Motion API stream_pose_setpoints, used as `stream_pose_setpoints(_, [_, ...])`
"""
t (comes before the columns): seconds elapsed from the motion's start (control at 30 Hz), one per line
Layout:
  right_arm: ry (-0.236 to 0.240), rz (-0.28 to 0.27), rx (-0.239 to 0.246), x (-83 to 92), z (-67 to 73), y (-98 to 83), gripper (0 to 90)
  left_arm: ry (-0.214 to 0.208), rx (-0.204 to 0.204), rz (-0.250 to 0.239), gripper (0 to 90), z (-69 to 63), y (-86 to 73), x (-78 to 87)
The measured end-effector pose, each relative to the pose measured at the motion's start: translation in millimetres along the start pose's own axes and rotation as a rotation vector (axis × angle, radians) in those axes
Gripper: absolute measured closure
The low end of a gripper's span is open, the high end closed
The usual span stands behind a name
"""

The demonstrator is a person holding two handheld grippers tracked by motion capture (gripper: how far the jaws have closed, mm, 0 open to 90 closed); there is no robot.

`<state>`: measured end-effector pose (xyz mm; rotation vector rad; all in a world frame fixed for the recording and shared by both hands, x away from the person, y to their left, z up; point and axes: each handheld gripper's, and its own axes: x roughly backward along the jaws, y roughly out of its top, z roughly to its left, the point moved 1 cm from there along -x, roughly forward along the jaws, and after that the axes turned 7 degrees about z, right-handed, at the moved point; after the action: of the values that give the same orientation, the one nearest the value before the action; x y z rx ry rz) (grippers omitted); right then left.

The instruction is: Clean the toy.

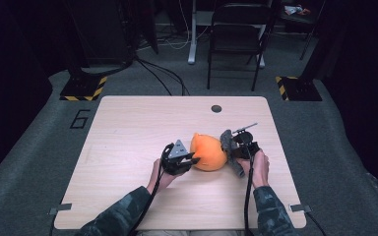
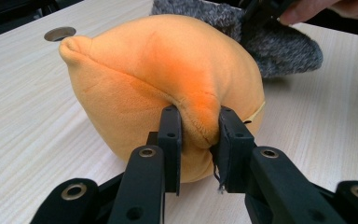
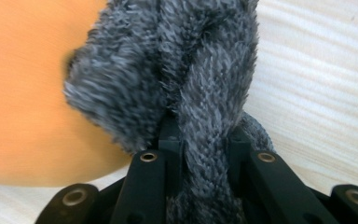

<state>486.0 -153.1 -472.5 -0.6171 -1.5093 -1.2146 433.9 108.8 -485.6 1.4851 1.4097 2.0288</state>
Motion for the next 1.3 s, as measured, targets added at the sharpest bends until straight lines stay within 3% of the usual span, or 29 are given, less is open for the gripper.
stream_pose_setpoints(0.13, [-0.006,0.030,-0.025,-10.4,-7.5,-3.4,74.8,-0.002,0.007,0.003,74.2,1.6,-0.5,0.7])
stream_pose_setpoints(0.23, [-0.020,0.019,-0.028,-5.0,-10.3,-2.8,74.9,-0.003,0.007,0.007,74.1,3.7,-0.9,1.5])
stream_pose_setpoints(0.4, [-0.016,-0.087,0.003,30.9,-2.3,3.4,74.9,-0.002,0.014,0.004,74.0,5.3,-1.3,1.4])
stream_pose_setpoints(0.5, [0.016,-0.159,0.045,52.6,14.0,7.9,74.9,0.009,0.012,-0.001,74.0,4.5,-1.2,0.9])
stream_pose_setpoints(0.57, [0.038,-0.173,0.083,57.0,24.9,10.3,74.9,0.009,0.016,-0.002,73.9,4.5,-1.4,0.9])
stream_pose_setpoints(0.6, [0.061,-0.164,0.105,56.5,31.5,11.5,74.9,0.009,0.016,-0.002,73.9,4.6,-1.4,0.9])
stream_pose_setpoints(0.67, [0.063,-0.140,0.136,50.0,43.9,13.4,74.9,0.011,0.016,0.000,73.6,4.7,-1.6,0.9])
stream_pose_setpoints(0.73, [0.018,-0.128,0.161,40.9,50.9,13.9,74.9,0.009,0.013,0.004,72.4,5.6,-2.2,1.1])
stream_pose_setpoints(0.87, [0.038,-0.129,0.142,36.6,45.7,12.9,74.9,0.012,-0.001,0.013,60.5,5.3,-1.2,2.3])
stream_pose_setpoints(1.0, [0.037,-0.134,0.127,34.3,40.2,11.6,74.9,0.044,-0.063,0.038,48.5,3.1,-4.6,-1.8])
stream_pose_setpoints(1.07, [0.042,-0.132,0.122,34.2,39.6,11.5,74.9,0.029,-0.043,0.030,46.2,3.8,-7.3,-4.3])
stream_pose_setpoints(1.13, [0.038,-0.135,0.122,33.8,39.8,11.4,74.9,0.035,-0.059,0.030,47.8,3.9,-8.1,-5.9])
stream_pose_setpoints(1.3, [0.041,-0.132,0.124,32.2,40.5,11.6,74.9,0.052,-0.072,0.034,65.1,-0.6,-10.5,-9.5])
